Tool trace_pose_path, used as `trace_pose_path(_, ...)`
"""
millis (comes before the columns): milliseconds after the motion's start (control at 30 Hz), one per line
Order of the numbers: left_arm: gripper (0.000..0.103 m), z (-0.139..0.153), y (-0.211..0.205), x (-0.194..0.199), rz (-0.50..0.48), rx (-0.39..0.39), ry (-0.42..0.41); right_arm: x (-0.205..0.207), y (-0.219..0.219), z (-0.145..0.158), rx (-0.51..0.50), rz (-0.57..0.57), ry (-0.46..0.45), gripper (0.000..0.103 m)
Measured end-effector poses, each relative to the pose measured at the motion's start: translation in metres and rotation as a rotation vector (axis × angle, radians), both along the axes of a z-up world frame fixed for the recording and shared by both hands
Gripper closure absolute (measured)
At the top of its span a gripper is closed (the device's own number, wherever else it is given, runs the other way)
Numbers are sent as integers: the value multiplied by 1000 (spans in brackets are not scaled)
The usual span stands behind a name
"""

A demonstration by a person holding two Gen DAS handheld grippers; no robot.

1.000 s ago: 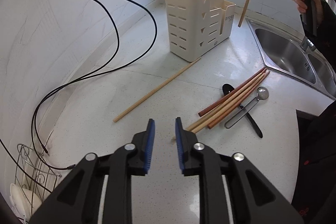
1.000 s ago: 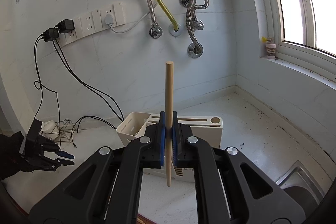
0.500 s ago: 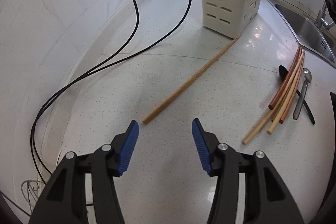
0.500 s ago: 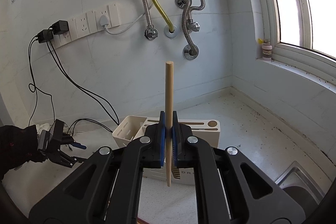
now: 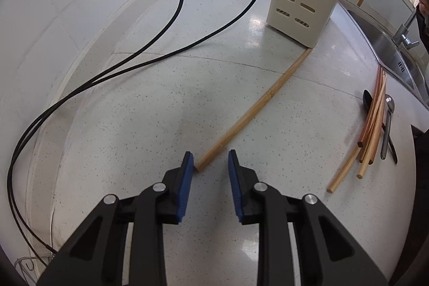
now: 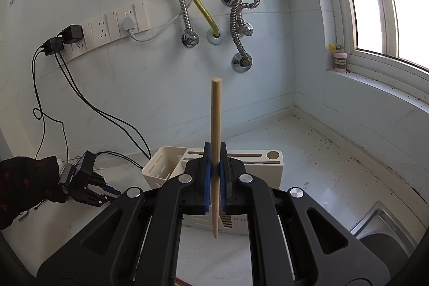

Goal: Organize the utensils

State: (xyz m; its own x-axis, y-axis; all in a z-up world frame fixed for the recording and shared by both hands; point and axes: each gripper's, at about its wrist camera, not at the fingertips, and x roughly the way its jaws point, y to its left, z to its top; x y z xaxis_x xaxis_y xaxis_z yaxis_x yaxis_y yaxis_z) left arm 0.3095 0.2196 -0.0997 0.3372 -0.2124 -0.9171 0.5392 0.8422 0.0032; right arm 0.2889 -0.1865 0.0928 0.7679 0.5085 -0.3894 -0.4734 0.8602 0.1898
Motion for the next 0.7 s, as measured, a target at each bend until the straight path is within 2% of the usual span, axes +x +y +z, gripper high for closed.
trace_pose_path(200,89,0,-5,-9,-19,-5,3,0,2,2,5,4,-7,98)
trace_pose_path(367,91,4,-11,-26,-50,-5,2,1,2,2,11,-1,-4,98)
trace_pose_path(700,95,23,-23,-60,-66,-110,-15,0,-1,2,22,-7,2,98)
